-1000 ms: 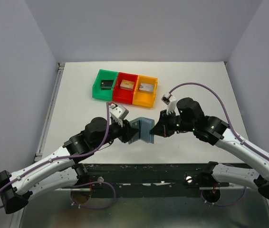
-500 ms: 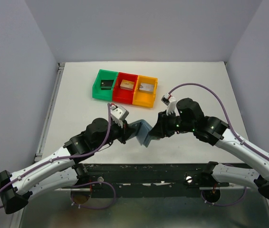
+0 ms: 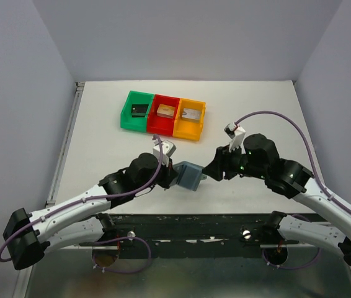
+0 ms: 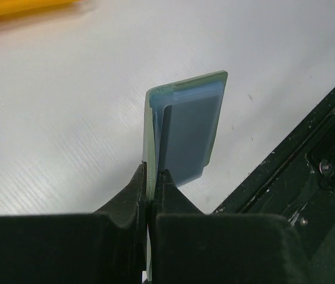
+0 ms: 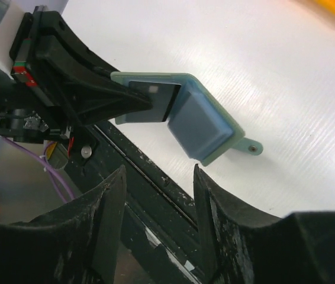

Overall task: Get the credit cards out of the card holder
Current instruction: Open the card holder at the center of the board.

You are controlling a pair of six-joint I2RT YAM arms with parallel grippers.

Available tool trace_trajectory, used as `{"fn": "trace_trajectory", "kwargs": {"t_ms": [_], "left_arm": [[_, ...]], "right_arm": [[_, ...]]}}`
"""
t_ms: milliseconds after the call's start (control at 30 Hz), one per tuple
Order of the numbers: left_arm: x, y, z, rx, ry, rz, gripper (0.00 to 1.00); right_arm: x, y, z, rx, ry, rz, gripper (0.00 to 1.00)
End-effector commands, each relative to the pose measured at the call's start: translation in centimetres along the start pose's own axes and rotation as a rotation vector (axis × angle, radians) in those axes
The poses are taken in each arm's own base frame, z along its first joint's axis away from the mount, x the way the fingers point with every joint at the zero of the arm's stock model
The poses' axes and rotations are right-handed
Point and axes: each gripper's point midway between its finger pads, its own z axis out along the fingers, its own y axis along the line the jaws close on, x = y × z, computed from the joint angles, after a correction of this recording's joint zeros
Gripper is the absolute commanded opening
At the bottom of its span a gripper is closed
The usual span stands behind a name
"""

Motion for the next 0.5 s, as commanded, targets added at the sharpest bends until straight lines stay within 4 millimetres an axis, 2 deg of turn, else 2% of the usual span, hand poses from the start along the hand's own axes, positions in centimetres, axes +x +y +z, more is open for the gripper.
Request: {"fn": "trace_trajectory", "kwargs": {"t_ms": [0,100,200,467], "left_arm": [[-0.3,-0.5,2.4,0.020,-0.051,-0.095,0.00],[-0.2,-1.2,3.5,0.073,-0.094,-0.139,0.00],[0.1,-0.8,4.4,0.068,-0.115,-0.177,0.00],[2.2,2.3,6.4,0.068,-0.088,-0.304,0.00]], "right_arm": [[1.0,-0.3,2.0,-0.029,-0.020,0.015,0.54],[2.5,-0.4,3.5,-0.052,0.026,0.024,0.52],[4.0,-1.2,4.9,-0.044,0.055,0.038,0.49],[7.1,-3.3,8.3,-0.004,0.127,0.049,0.44]]}}
